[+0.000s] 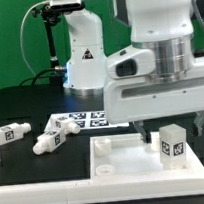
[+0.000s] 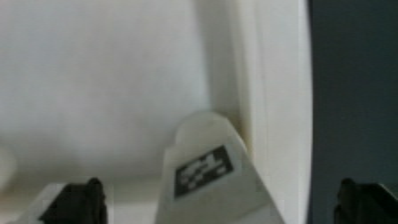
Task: Assemble one leg
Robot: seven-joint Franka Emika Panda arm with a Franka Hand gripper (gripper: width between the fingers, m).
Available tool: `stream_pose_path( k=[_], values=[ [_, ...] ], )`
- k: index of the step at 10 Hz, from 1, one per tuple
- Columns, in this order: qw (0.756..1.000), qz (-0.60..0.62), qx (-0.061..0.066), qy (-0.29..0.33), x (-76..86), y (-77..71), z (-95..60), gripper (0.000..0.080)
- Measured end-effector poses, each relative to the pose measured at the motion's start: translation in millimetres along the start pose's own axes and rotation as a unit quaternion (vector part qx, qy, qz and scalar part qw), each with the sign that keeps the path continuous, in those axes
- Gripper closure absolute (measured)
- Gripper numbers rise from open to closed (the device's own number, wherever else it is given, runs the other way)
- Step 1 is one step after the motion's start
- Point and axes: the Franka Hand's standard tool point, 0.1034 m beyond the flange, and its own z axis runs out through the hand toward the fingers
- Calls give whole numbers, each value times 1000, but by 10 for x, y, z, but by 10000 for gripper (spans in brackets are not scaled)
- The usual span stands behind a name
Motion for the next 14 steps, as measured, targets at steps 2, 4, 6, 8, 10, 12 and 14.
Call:
stream_pose_path(
  k=[2, 4, 6, 8, 10, 12, 14],
  values=[
    [999, -33, -2, 13, 9, 40, 14, 150],
    [999, -33, -2, 13, 7, 41, 20, 448],
    [999, 42, 0, 13, 7, 36, 21, 515],
    [991, 133, 2, 18, 14, 39, 20, 515],
    [951, 309, 3, 20, 6, 42, 20, 514],
    [865, 502, 13, 6, 11, 42, 19, 514],
    [846, 533, 19, 7, 4, 42, 22, 512]
  ],
)
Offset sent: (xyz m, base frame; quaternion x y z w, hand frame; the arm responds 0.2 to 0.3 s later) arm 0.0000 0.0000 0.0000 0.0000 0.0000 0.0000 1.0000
